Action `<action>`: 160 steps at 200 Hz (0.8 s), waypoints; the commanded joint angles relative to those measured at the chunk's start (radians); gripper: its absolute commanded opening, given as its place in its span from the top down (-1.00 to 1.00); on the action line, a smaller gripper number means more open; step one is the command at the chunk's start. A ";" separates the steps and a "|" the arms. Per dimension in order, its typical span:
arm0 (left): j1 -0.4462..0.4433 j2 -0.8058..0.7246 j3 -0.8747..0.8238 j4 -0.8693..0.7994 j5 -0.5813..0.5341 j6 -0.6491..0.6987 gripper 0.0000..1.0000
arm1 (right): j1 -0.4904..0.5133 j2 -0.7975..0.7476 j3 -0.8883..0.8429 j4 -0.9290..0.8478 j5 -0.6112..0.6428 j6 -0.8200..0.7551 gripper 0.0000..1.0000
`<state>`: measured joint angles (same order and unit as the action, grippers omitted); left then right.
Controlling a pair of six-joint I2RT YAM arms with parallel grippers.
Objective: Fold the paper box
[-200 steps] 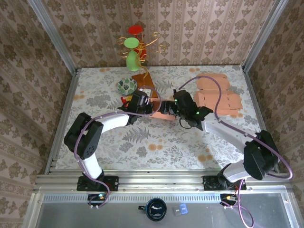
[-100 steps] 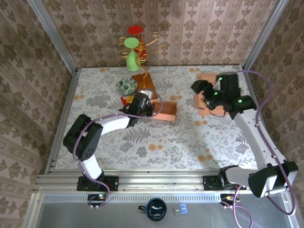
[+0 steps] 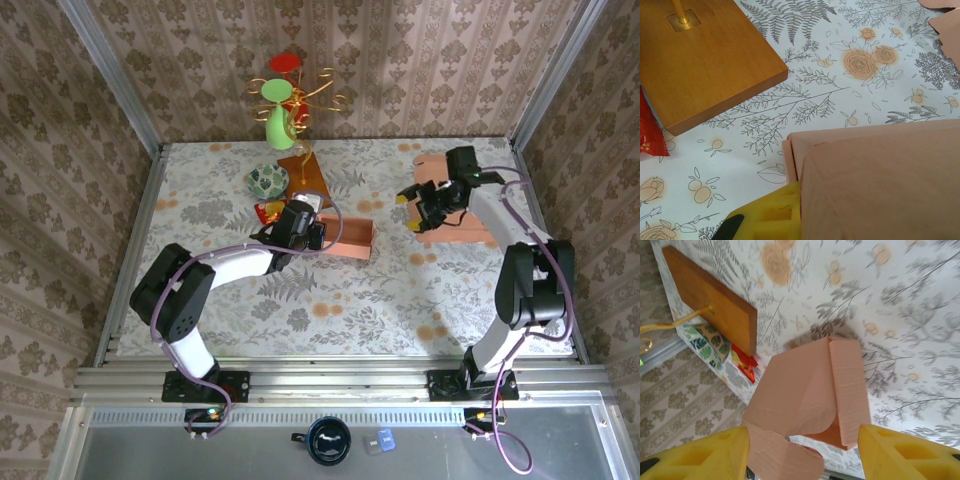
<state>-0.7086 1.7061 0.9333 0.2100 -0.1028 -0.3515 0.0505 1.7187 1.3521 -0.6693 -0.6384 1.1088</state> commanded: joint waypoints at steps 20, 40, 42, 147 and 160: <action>-0.012 -0.016 -0.017 -0.054 -0.012 -0.015 1.00 | 0.097 0.105 0.074 0.024 -0.115 0.024 -0.21; -0.011 -0.016 -0.013 -0.061 -0.012 -0.012 1.00 | 0.126 0.123 0.077 0.009 -0.110 0.012 -0.20; -0.011 -0.016 -0.012 -0.062 -0.012 -0.012 1.00 | 0.127 0.124 0.076 0.009 -0.109 0.011 -0.20; -0.018 -0.015 -0.006 -0.075 -0.012 -0.009 1.00 | 0.147 0.130 0.009 0.042 -0.091 -0.002 -0.03; -0.019 -0.018 -0.007 -0.081 -0.012 -0.009 1.00 | 0.150 0.134 0.010 0.034 -0.087 -0.010 0.00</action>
<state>-0.7151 1.7061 0.9333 0.2092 -0.1108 -0.3519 0.1909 1.8347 1.3705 -0.6277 -0.7120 1.1213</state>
